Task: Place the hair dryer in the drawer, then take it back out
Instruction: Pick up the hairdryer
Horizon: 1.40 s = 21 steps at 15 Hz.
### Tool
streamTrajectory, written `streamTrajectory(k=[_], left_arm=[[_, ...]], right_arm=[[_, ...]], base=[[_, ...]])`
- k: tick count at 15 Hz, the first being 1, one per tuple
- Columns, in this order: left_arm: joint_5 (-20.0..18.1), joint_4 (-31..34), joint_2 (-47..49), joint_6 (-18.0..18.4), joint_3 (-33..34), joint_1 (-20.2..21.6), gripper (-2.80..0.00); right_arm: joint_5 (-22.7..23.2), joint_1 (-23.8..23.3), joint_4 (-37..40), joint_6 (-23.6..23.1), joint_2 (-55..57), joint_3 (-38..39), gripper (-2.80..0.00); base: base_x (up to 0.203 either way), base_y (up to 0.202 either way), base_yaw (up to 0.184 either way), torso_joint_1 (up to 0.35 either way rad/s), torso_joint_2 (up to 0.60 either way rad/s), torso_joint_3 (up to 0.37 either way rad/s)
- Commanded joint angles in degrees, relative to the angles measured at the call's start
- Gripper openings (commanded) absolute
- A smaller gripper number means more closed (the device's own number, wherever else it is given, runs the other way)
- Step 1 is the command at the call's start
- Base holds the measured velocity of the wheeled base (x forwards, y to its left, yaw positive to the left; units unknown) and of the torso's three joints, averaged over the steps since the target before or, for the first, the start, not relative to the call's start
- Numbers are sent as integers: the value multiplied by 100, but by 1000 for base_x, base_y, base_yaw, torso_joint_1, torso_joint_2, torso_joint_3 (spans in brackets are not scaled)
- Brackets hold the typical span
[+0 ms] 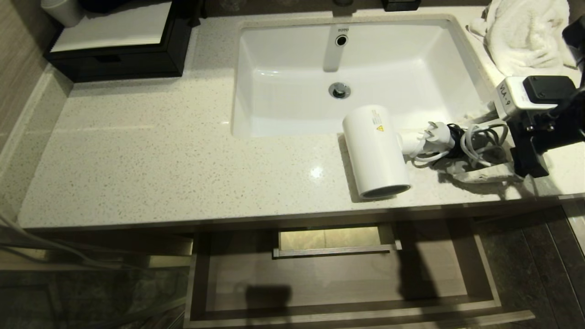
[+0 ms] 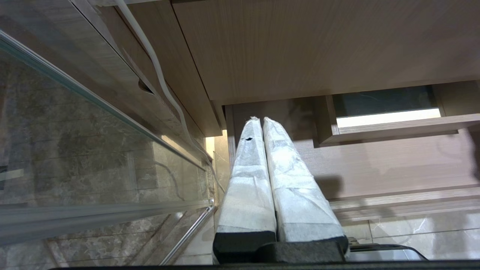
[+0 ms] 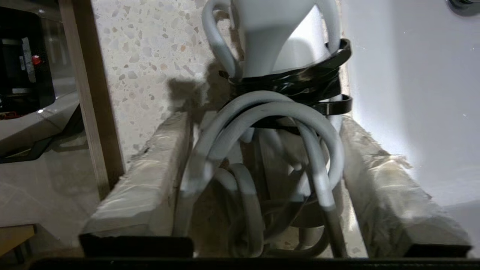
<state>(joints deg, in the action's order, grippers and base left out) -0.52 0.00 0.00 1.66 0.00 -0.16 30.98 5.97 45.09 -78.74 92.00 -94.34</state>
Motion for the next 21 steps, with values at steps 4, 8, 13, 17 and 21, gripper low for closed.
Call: streamTrajectory(k=[4, 8, 13, 17, 21], left_arm=[[0, 0, 0, 1, 9, -2, -280], [0, 0, 0, 1, 1, -2, -280], [0, 0, 0, 1, 3, -2, -280], [0, 0, 0, 1, 7, -2, -280], [0, 0, 0, 1, 8, -2, -280]], right_arm=[[14, 0, 122, 8, -42, 48, -280], [16, -30, 313, 26, -218, 141, -280], [-113, -143, 304, 240, -548, 449, -280], [-337, -258, 298, 346, -866, 680, -280], [-320, -286, 274, 851, -1196, 879, -280]], base=[[0, 0, 0, 0, 0, 0], [0, 0, 0, 0, 0, 0], [0, 0, 0, 0, 0, 0], [0, 0, 0, 0, 0, 0], [0, 0, 0, 0, 0, 0]])
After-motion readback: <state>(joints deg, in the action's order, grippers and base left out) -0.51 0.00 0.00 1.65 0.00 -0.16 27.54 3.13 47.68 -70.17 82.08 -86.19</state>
